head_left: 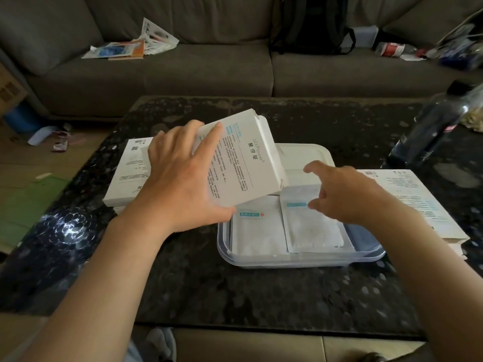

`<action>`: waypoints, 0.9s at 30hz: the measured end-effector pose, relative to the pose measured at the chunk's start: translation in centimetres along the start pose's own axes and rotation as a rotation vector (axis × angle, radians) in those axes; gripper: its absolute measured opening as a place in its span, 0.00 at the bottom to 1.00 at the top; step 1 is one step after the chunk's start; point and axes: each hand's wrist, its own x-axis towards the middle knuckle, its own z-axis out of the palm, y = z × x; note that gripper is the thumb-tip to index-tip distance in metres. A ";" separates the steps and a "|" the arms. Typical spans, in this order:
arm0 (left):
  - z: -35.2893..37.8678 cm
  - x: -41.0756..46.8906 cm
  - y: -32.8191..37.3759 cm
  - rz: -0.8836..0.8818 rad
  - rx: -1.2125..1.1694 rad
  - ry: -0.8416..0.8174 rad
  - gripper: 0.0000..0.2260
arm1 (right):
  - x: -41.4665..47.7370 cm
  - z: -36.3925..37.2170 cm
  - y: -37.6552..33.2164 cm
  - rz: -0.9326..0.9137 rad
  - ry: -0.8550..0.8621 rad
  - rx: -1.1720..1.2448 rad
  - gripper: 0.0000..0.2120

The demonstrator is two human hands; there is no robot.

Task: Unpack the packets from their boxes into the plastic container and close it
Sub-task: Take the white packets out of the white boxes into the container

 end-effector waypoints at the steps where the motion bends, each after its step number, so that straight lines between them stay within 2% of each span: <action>1: 0.0 0.0 0.1 0.001 -0.002 -0.007 0.52 | 0.0 0.2 -0.2 -0.009 -0.011 0.001 0.33; 6: 0.2 -0.1 0.3 0.017 -0.010 -0.029 0.53 | -0.6 0.5 -1.1 -0.049 0.008 -0.010 0.26; 10: 0.2 0.0 0.4 0.010 0.004 -0.045 0.54 | -1.6 1.7 -1.0 -0.116 -0.311 0.018 0.41; 13: 0.1 0.0 0.6 0.010 0.003 -0.049 0.54 | -1.4 2.4 -0.5 -0.142 -0.451 -0.068 0.45; 20: 0.1 -0.1 0.5 0.012 -0.002 -0.055 0.53 | -1.2 2.0 -0.4 -0.110 -0.535 -0.267 0.47; 27: 0.3 -0.1 0.7 0.011 -0.002 -0.073 0.54 | -1.1 2.2 -0.5 -0.065 -0.530 -0.285 0.49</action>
